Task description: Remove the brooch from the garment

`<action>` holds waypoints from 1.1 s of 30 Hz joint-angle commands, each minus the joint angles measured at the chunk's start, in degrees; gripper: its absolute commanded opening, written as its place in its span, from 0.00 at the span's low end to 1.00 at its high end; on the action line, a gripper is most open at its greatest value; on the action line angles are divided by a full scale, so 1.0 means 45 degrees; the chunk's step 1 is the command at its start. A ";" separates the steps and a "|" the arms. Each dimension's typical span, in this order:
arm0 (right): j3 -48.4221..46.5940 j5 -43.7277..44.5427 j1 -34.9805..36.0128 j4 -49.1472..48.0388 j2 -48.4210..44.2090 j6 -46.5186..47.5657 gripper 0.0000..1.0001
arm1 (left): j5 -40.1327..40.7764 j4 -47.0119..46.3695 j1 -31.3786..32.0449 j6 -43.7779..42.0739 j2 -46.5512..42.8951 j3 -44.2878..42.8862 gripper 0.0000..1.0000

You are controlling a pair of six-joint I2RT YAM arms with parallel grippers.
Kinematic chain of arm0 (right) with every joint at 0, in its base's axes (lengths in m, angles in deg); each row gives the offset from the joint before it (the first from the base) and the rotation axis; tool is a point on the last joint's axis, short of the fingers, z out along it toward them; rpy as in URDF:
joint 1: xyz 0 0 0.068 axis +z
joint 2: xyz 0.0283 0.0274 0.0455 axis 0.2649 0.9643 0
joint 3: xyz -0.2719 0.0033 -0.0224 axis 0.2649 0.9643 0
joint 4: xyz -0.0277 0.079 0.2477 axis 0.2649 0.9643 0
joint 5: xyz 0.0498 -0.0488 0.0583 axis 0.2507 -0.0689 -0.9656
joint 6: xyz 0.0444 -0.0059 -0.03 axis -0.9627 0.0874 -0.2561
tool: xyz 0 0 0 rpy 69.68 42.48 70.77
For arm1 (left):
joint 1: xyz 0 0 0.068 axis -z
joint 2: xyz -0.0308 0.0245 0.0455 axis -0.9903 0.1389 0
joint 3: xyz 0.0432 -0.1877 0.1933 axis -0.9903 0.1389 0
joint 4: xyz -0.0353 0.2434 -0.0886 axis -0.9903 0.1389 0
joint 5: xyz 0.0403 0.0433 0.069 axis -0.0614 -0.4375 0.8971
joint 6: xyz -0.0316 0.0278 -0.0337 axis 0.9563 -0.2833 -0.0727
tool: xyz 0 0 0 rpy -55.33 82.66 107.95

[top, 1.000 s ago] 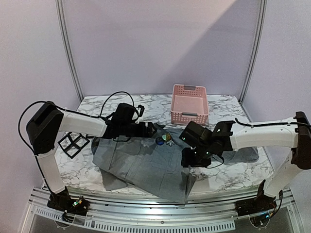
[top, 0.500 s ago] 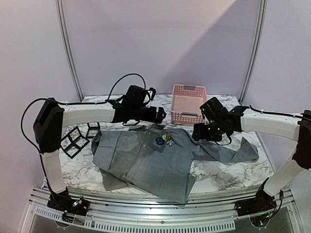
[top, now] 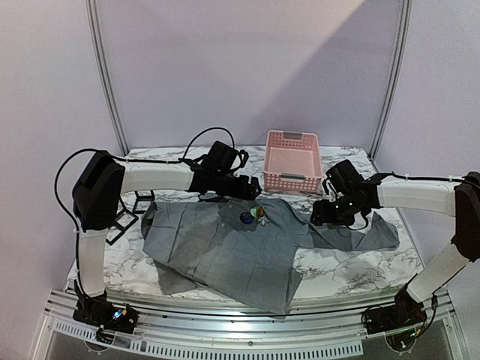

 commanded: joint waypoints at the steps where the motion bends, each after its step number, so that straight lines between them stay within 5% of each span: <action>1: 0.0178 -0.0510 -0.0378 -0.0719 -0.0267 0.0504 0.76 | -0.0784 -0.0177 -0.0181 0.0350 0.0427 -0.0440 0.89; 23: -0.0352 -0.1220 -0.0854 -0.1510 0.1117 0.1681 0.48 | -0.0570 0.0001 -0.0514 0.0729 0.0863 -0.0256 0.31; 33: -0.0500 -0.1460 -0.0865 -0.1814 0.1849 0.1999 0.27 | -0.0658 -0.0539 -0.0601 0.0673 0.0680 0.0270 0.07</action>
